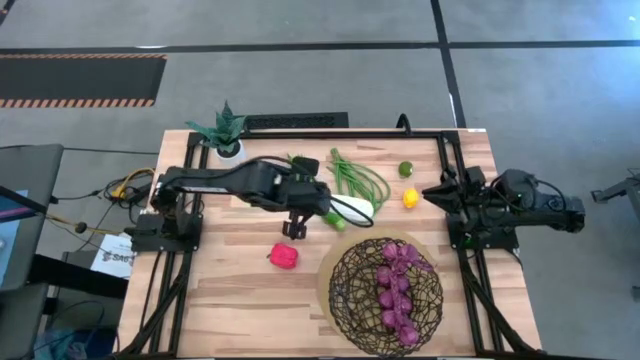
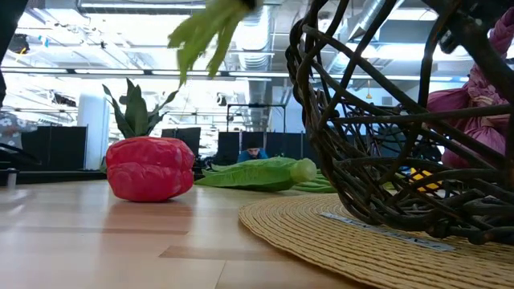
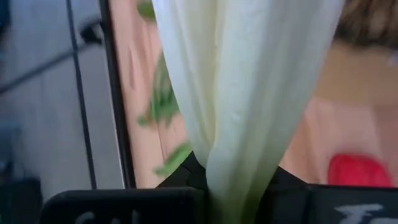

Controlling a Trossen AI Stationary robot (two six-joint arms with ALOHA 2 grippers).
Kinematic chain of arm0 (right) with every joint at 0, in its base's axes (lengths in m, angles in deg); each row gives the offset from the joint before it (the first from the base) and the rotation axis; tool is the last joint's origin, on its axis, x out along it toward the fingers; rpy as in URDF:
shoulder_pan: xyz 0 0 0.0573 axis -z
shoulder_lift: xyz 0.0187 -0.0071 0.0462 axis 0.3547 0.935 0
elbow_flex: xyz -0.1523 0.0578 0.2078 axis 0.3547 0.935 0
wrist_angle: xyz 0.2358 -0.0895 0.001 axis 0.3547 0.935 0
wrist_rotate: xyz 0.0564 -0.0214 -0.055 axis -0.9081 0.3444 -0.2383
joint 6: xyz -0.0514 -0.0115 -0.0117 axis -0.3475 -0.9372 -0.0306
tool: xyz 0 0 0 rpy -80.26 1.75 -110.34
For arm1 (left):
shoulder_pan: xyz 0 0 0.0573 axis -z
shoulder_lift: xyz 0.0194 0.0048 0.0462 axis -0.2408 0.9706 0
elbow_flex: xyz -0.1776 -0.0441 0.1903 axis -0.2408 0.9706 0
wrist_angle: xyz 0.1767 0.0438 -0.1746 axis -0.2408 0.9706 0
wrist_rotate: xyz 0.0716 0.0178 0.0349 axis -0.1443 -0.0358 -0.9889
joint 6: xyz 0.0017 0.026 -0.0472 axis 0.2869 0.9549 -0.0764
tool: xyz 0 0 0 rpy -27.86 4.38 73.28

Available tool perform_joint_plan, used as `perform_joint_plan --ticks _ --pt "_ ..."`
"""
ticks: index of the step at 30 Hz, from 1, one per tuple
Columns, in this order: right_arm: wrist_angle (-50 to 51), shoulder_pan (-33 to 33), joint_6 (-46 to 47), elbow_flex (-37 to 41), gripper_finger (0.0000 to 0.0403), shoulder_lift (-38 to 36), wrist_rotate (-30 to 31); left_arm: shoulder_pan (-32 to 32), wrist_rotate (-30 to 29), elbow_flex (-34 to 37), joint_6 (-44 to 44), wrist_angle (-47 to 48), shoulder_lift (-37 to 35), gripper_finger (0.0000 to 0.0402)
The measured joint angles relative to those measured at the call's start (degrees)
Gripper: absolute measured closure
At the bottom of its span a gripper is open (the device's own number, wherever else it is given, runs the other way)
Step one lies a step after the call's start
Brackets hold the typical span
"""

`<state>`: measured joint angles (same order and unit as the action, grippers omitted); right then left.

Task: Build produce basket
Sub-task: Put the green celery into the black basket

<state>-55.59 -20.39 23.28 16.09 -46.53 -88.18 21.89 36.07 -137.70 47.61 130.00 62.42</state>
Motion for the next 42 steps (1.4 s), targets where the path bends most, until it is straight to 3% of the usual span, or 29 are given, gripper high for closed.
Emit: perform_joint_plan --ticks 5,10,13,16,18,22,28,32,39,42 --pt "-11.17 -0.01 -7.07 0.00 0.0319 11.42 1.31 3.04 1.50 -8.84 0.47 -1.40 -0.43 0.0381" --pt "-28.08 -0.57 -15.20 -0.08 0.0319 24.65 1.70 5.52 8.03 -6.76 1.98 -10.89 -4.94 0.0381" --pt "-35.79 -2.37 -21.09 -2.64 0.0319 33.44 1.70 6.51 8.15 -6.76 2.66 -13.97 -6.55 0.0384" --pt "-37.18 -4.77 -25.99 -8.15 0.0316 41.37 2.31 6.70 8.86 -6.76 2.52 -15.04 -7.60 0.0385" --pt "-37.59 -6.52 -28.75 -13.40 0.0309 46.16 5.76 6.70 9.78 -6.76 1.63 -15.01 -7.87 0.0386" --pt "-29.55 -9.33 -34.45 -25.43 0.0277 54.77 12.13 6.70 10.26 -6.71 0.84 -14.66 -7.85 0.0386" --pt "-11.96 -15.00 -41.01 -45.47 0.0200 64.26 22.61 6.70 10.26 -6.71 0.42 -13.79 -7.63 0.0386" --pt "-0.50 -20.05 -43.22 -57.31 0.0161 69.72 24.31 6.70 10.24 -6.71 0.36 -12.71 -7.63 0.0386" --pt "11.09 -28.32 -43.16 -70.34 0.0158 77.56 25.41 6.87 11.08 -6.71 0.95 -11.97 -7.63 0.0386" --pt "11.57 -29.73 -47.06 -72.75 0.0161 80.13 29.95 6.88 11.89 -6.71 1.30 -12.13 -7.65 0.0387"
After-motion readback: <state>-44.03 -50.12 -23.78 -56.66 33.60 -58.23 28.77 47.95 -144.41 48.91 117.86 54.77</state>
